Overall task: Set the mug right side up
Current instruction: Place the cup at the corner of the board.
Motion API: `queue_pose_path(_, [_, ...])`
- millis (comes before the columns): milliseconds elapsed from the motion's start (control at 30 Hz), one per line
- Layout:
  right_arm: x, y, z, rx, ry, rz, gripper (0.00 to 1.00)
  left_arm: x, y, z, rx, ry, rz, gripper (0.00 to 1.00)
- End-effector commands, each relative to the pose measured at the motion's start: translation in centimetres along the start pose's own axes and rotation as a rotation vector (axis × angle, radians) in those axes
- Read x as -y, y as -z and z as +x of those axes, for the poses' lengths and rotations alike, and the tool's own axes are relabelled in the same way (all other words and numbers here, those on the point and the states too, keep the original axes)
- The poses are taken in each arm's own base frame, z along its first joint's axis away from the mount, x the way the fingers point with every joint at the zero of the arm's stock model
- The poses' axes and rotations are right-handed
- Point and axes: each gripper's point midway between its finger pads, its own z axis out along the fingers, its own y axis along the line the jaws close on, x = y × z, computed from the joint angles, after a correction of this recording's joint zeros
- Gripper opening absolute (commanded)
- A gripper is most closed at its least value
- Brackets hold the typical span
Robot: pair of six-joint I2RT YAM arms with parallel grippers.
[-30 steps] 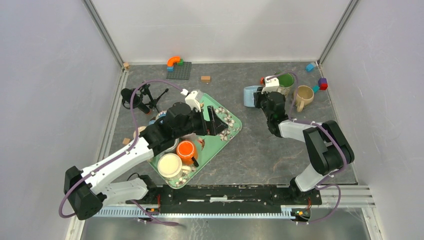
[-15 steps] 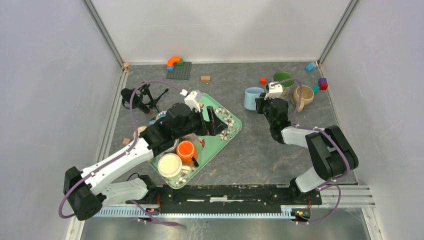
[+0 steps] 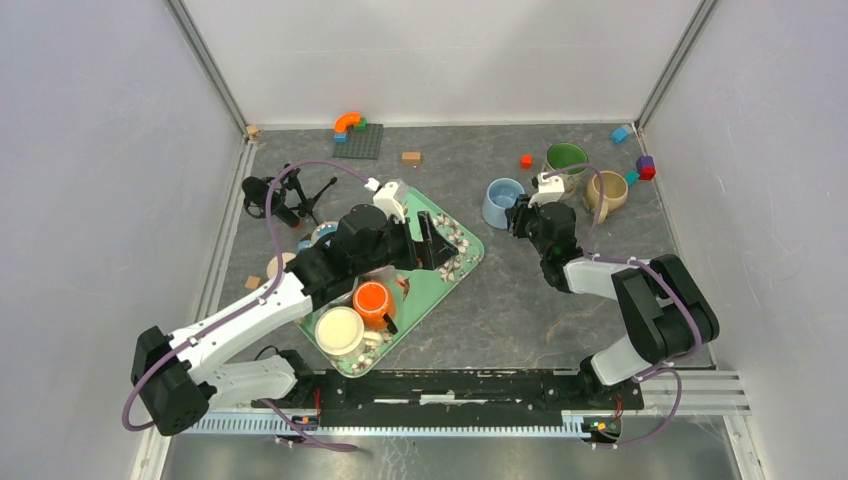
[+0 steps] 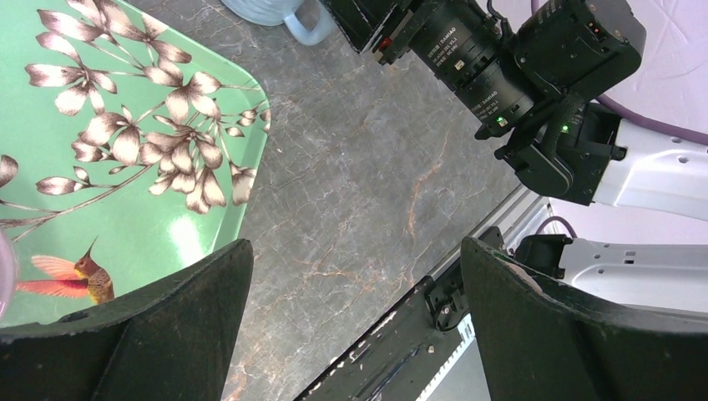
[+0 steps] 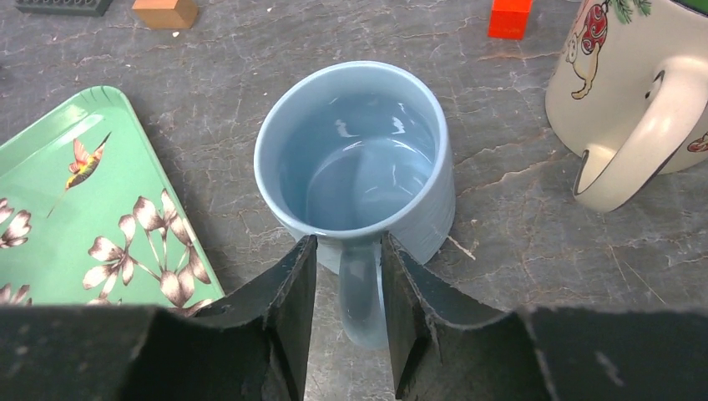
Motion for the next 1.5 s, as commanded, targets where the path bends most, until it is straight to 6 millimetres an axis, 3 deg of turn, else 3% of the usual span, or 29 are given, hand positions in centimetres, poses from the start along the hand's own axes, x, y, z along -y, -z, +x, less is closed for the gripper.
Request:
queue_pose_path(0, [-0.1, -0.2, 0.2, -0.010, -0.013, 0.004, 0.41, 0.7, -0.4, -1.0, 0.041, -0.023, 0.032, 1.00])
queue_pose_path(267, [0.0, -0.9, 1.0, -0.064, -0.009, 0.024, 0.46, 0.5, -0.6, -0.9, 0.036, -0.016, 0.034, 1.00])
queue_pose_path(400, [0.0, -1.7, 1.3, -0.096, -0.018, 0.037, 0.53, 0.4, -0.7, -0.8, 0.035, -0.014, 0.034, 1.00])
queue_pose_path(633, [-0.2, -4.7, 1.3, -0.175, -0.065, 0.085, 0.62, 0.3, -0.5, -0.7, 0.032, -0.011, 0.038, 1.00])
queue_pose_path(767, [0.1, -7.1, -0.1, -0.186, -0.062, 0.138, 0.64, 0.0, 0.0, -1.0, 0.042, -0.013, 0.028, 1.00])
queue_pose_path(1100, [3.5, -12.4, -2.3, -0.220, -0.061, 0.217, 0.68, -0.5, 1.1, -1.0, 0.041, -0.031, 0.003, 1.00])
queue_pose_path(1200, [3.5, -12.5, -3.3, -0.215, -0.060, 0.188, 0.74, -0.8, 1.5, -1.2, 0.048, -0.039, -0.017, 1.00])
queue_pose_path(1367, [1.4, -11.1, -5.4, -0.189, -0.063, 0.101, 0.84, -2.3, 1.9, -1.0, 0.051, -0.035, -0.088, 1.00])
queue_pose_path(1467, [0.5, -10.0, -5.5, -0.198, -0.063, 0.071, 0.87, -3.4, 2.4, -0.6, 0.047, -0.020, -0.143, 1.00])
